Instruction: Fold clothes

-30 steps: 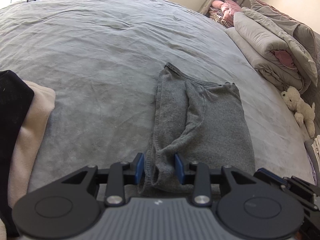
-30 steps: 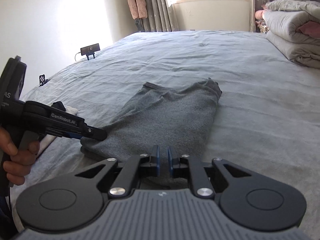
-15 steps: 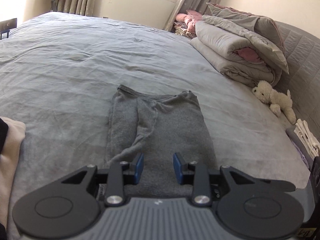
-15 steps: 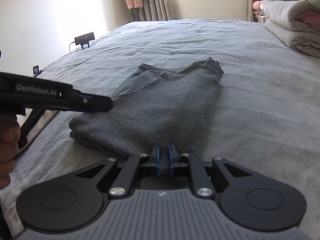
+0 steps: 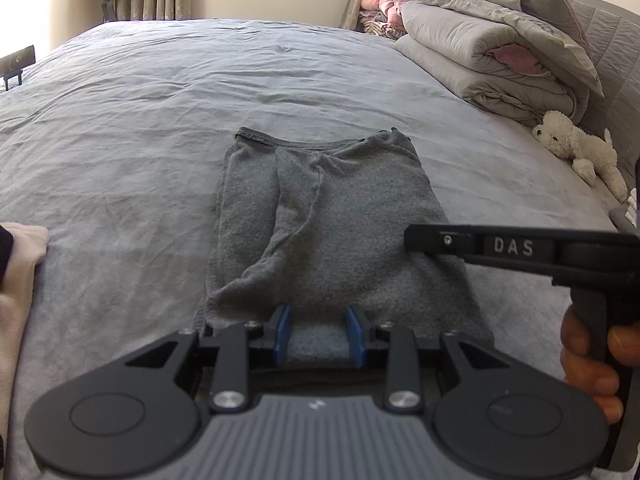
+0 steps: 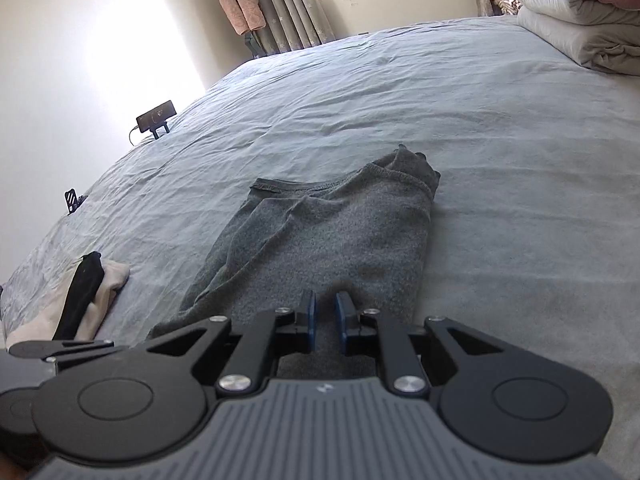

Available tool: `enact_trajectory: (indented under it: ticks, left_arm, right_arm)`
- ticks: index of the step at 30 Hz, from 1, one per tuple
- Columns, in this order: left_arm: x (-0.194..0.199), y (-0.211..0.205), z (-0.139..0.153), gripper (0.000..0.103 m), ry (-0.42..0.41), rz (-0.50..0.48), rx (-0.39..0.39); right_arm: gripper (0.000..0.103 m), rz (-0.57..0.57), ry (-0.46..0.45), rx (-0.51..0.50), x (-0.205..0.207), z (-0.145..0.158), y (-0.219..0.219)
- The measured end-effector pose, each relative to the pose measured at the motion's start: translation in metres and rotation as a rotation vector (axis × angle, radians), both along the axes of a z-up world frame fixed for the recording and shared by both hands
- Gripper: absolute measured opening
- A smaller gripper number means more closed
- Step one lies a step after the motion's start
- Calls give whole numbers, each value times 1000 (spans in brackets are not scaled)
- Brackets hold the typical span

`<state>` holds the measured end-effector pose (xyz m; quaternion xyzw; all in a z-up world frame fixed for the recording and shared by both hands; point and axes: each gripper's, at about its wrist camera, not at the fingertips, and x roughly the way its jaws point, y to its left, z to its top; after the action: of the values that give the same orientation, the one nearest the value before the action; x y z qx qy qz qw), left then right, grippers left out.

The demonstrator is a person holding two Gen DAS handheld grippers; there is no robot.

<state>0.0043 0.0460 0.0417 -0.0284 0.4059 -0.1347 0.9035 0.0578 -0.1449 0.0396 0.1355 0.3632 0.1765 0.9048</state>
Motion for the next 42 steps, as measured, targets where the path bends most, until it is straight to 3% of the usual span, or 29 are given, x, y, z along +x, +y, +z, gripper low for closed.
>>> enact_trajectory:
  ticks: [3,8,14,18,21,23,24,27,28,34,39,42]
  left_arm:
    - [0,0,1,32,4,-3,-1]
    - [-5,-2,1,32,0,-20,15]
    - [-1,-1,1,32,14,-31,10]
    - [-2,-2,0,32,10,-40,15]
    - [1,2,1,32,19,-46,-3]
    - [7,9,4,34,49,-58,-45]
    - [11,15,6,34,70,-54,-86]
    - [24,48,13,33,132,18,-326]
    - [26,53,14,33,129,29,-357]
    - [31,50,2,32,162,76,-352]
    - [35,54,-3,24,173,102,-339]
    - [36,56,-4,19,177,108,-334]
  right_arm:
    - [6,-33,37,36,32,-6,-7]
    - [0,-60,26,-37,79,-15,-12]
    - [0,-79,11,-30,115,-18,-18]
    - [0,-128,-26,-221,123,-14,-5]
    - [17,-214,-59,-226,113,-5,-11]
    - [17,-163,-87,-164,92,7,-13]
    - [18,-139,-98,-140,81,13,-14]
    - [19,-78,-103,-130,46,23,-13]
    - [19,-56,-102,-124,35,26,-12]
    - [23,55,0,-94,-11,11,8]
    - [31,146,-75,-274,-47,7,33]
    - [33,135,-47,-265,-50,9,32]
